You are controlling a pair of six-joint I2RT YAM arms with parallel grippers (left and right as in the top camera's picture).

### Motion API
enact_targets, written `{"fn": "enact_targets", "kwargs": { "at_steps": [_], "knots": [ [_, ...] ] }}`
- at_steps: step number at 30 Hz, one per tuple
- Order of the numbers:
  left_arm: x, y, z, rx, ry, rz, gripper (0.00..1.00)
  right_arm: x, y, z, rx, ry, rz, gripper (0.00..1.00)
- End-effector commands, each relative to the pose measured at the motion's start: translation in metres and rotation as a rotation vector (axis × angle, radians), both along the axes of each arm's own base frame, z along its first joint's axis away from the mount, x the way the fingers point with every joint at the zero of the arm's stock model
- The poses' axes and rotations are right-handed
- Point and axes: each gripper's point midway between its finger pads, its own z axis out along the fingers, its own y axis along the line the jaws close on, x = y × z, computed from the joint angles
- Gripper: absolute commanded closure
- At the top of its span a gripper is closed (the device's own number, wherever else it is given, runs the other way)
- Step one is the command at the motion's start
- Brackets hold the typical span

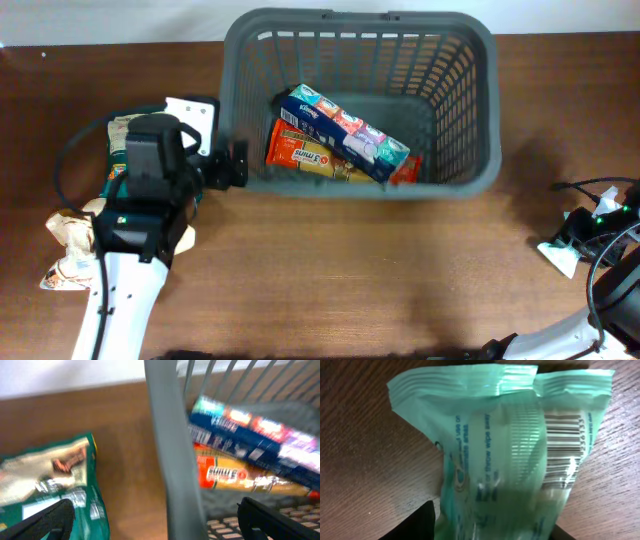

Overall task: Pack container
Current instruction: 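Lower the right gripper onto the mint-green packet and grasp it, then lift the mint-green packet off the table with the right gripper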

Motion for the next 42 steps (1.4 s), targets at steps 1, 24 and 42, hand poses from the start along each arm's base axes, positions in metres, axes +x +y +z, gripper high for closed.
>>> {"fn": "enact_targets", "kwargs": {
  "at_steps": [1,24,42],
  "knots": [
    [-0.014,0.016,-0.061,0.116,0.173,0.005,0.01,0.003,0.002,0.004,0.003,-0.027,-0.006,0.49],
    [-0.003,0.035,-0.047,0.190,0.102,0.094,0.01,0.014,-0.004,0.010,-0.006,-0.061,-0.006,0.96],
    [0.000,0.043,0.021,0.181,-0.140,0.152,0.01,0.052,-0.025,0.060,-0.032,-0.192,-0.002,0.96]
  ]
}}
